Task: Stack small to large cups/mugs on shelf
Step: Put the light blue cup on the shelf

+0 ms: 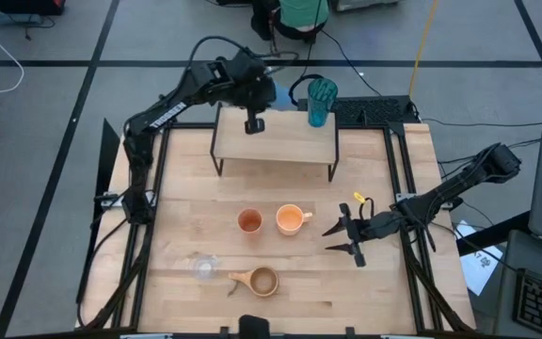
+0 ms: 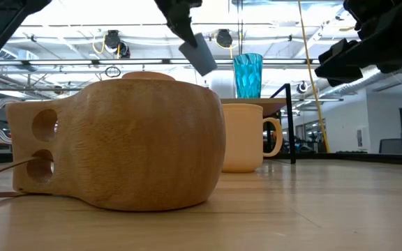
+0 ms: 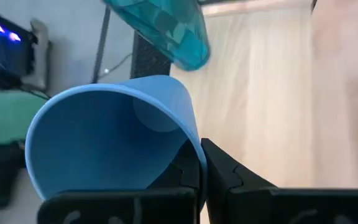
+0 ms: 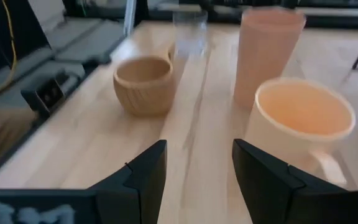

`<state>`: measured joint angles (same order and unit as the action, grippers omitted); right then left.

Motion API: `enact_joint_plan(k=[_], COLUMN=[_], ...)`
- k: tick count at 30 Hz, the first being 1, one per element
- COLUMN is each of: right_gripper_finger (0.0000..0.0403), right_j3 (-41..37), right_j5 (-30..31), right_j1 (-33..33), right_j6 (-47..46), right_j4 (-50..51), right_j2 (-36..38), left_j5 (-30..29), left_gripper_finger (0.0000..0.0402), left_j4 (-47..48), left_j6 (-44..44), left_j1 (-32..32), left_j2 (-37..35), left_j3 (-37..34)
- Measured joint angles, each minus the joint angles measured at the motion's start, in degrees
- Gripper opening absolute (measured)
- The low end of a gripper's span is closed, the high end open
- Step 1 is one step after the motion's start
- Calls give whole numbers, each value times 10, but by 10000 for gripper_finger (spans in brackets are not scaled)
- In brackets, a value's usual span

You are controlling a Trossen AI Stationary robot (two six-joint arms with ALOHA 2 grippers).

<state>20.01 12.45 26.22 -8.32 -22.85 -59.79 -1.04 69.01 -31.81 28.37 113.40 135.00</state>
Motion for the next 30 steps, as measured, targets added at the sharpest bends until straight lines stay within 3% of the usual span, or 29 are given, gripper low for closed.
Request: enact_joint_plan(k=[3,9,13,21,30], right_gripper_finger=[173,173,173,202,335], right_j3=[0,3,50,217,265], right_j5=[23,219,294,270,229], right_j1=[-1,-19,-58,-179,-237], right_j6=[16,150,255,220,251], right_j4=[-62,-263,-282,-35,-50], right_j2=[0,0,0,-34,-119], left_j5=[-14,-14,12,15,25], left_gripper_finger=[0,1,2,2,2], left_j4=[6,37,73,92,98], left_j6=[-70,-180,-249,-340,-364], left_j1=[-6,-26,-44,-98,-145], left_j2=[5,5,0,-21,-32], left_j3=[0,0,0,0,0])
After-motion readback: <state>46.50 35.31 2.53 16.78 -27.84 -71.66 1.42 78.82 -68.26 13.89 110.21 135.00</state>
